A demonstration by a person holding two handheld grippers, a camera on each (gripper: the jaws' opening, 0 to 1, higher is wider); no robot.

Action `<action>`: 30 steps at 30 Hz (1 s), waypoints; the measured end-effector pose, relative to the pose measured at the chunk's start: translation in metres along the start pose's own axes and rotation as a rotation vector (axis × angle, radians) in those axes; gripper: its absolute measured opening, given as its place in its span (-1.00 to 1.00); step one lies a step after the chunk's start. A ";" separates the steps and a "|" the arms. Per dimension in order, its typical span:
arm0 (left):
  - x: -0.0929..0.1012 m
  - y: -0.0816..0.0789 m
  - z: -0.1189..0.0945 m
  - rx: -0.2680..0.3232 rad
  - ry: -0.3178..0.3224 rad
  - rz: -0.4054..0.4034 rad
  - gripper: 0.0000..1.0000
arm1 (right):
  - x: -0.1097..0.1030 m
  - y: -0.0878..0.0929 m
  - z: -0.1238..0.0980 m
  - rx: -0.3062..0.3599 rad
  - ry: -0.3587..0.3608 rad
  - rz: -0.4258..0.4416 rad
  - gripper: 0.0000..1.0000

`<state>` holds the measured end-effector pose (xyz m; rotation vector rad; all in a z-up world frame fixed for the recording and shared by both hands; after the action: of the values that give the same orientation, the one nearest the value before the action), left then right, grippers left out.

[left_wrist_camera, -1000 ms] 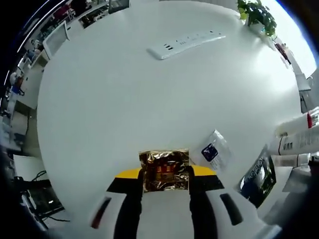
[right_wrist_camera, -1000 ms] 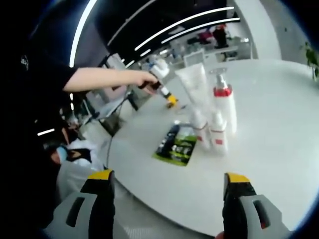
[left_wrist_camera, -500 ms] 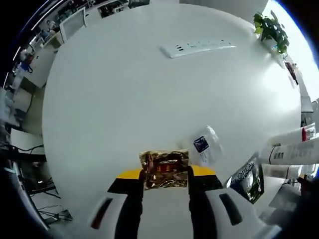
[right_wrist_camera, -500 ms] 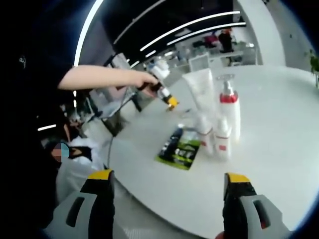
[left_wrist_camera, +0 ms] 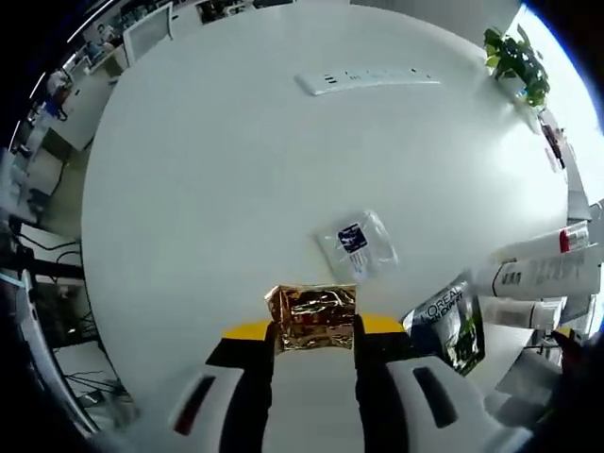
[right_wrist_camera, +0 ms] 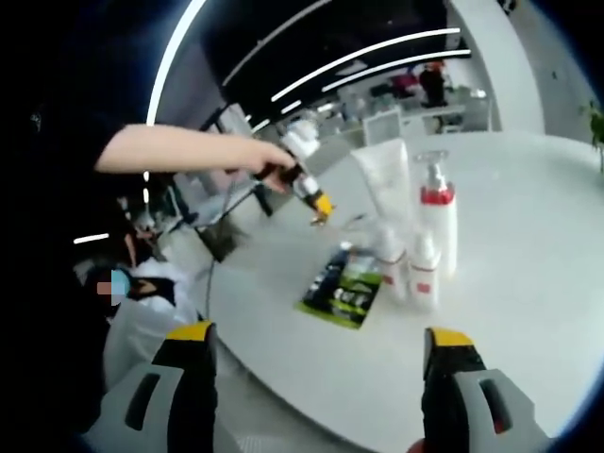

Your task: Arrange the skincare products in the storage area until every visible bottle or jar stands upright without overlapping.

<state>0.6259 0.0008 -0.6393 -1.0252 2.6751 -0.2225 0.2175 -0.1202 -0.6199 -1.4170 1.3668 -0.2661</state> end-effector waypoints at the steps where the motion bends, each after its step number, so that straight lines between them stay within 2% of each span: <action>1: 0.000 0.001 -0.003 0.000 -0.001 -0.004 -0.38 | 0.000 0.000 0.000 0.000 0.000 -0.005 0.87; 2: -0.001 0.004 -0.008 0.017 0.001 0.021 -0.76 | -0.001 0.000 0.000 0.000 -0.002 -0.010 0.87; 3: -0.001 0.004 -0.011 0.021 -0.021 -0.006 -0.80 | -0.002 0.000 0.000 0.000 -0.006 -0.015 0.87; 6: 0.003 0.011 -0.014 -0.001 -0.014 0.047 -0.78 | -0.004 -0.001 0.000 -0.005 -0.013 -0.034 0.87; 8: 0.004 0.015 -0.014 0.007 -0.022 0.033 -0.66 | -0.005 -0.001 0.000 -0.004 -0.015 -0.038 0.87; 10: 0.003 0.019 -0.014 0.005 -0.009 0.026 -0.68 | -0.006 -0.001 0.000 -0.003 -0.017 -0.041 0.87; 14: -0.004 0.023 -0.015 0.002 -0.028 0.028 -0.69 | -0.006 -0.001 0.000 -0.003 -0.024 -0.041 0.87; 16: -0.008 0.023 -0.015 0.003 -0.035 0.037 -0.63 | -0.006 0.000 0.001 -0.008 -0.027 -0.044 0.87; 17: -0.010 0.023 -0.015 0.015 -0.038 0.074 -0.56 | -0.006 0.000 0.001 -0.012 -0.029 -0.047 0.88; 21: -0.011 0.018 -0.006 0.090 -0.045 0.331 0.08 | -0.006 0.001 0.001 -0.020 -0.028 -0.045 0.88; 22: -0.013 0.017 -0.002 0.104 -0.064 0.404 0.16 | -0.005 0.001 0.001 -0.021 -0.026 -0.042 0.88; 23: -0.015 0.017 0.001 0.101 -0.077 0.436 0.21 | -0.005 0.001 0.001 -0.021 -0.024 -0.039 0.88; 24: -0.017 0.019 0.004 0.072 -0.086 0.463 0.21 | -0.004 0.001 0.001 -0.021 -0.020 -0.036 0.88; 30: -0.022 0.016 0.019 0.055 -0.040 0.438 0.19 | -0.002 0.002 0.002 -0.026 -0.006 -0.021 0.88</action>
<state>0.6374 0.0259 -0.6573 -0.4037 2.7542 -0.1807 0.2169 -0.1171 -0.6208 -1.4533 1.3553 -0.2581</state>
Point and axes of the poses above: the point that each gripper's makers call its tool centre point, and the gripper's own axes: z roughly forward along the fingers, x roughly to its right, y roughly out of its underside, the point moved 10 cm from there along -z, roughly backward along the fingers, and after that the axes turned 13 degrees about -y, right-handed, at the moved point
